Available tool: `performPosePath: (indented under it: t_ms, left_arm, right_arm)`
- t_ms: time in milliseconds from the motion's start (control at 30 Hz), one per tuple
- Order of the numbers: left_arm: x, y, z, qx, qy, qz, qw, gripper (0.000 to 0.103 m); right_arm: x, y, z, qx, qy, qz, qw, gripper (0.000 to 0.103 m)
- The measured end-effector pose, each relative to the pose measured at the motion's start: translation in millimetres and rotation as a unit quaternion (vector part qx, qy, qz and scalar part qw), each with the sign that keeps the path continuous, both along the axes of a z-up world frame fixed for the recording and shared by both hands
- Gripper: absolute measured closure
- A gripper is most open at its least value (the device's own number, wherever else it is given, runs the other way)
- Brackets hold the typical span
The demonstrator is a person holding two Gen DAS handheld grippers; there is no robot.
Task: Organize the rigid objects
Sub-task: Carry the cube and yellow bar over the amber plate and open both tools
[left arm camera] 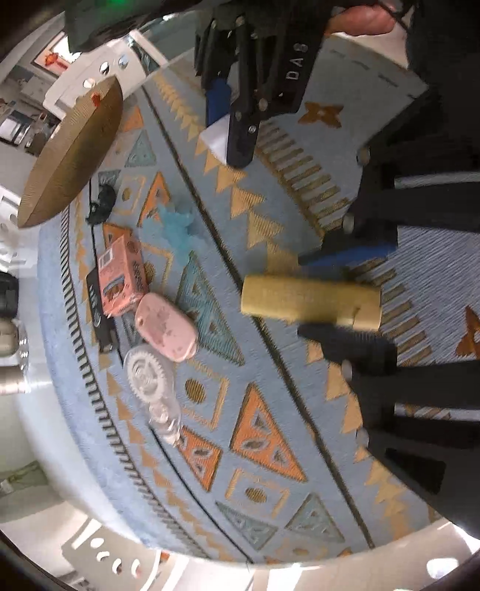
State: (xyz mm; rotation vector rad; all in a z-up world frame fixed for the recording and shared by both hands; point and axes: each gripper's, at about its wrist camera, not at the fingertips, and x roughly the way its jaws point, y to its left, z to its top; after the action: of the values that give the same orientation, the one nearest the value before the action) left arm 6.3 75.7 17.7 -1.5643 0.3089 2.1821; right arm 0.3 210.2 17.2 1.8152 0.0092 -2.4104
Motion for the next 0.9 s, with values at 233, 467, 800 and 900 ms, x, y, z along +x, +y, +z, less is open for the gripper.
performPosePath:
  t_ms: [233,467,800,900]
  left_arm:
    - [4.7,-5.6,6.5,0.027,-0.009,0.038,0.9989,0.082]
    - [0.8,2.9,46.0,0.073,0.015,0.063,0.9952,0.082]
    - [-28.4,55.3,158.4,0.127,0.143,0.055,0.98,0.082]
    - [-40.2,78.1,182.1,0.146,0.166,0.046,0.9743,0.082]
  right_arm:
    - [8.9,-11.1,3.5,-0.03,-0.006,0.034,0.999,0.076]
    - [13.0,6.8,40.7,-0.052,0.014,0.042,0.998,0.076]
    - [-14.6,139.7,163.4,-0.123,0.118,-0.059,0.984,0.076]
    - [-24.4,173.0,192.5,-0.096,0.155,-0.081,0.98,0.076]
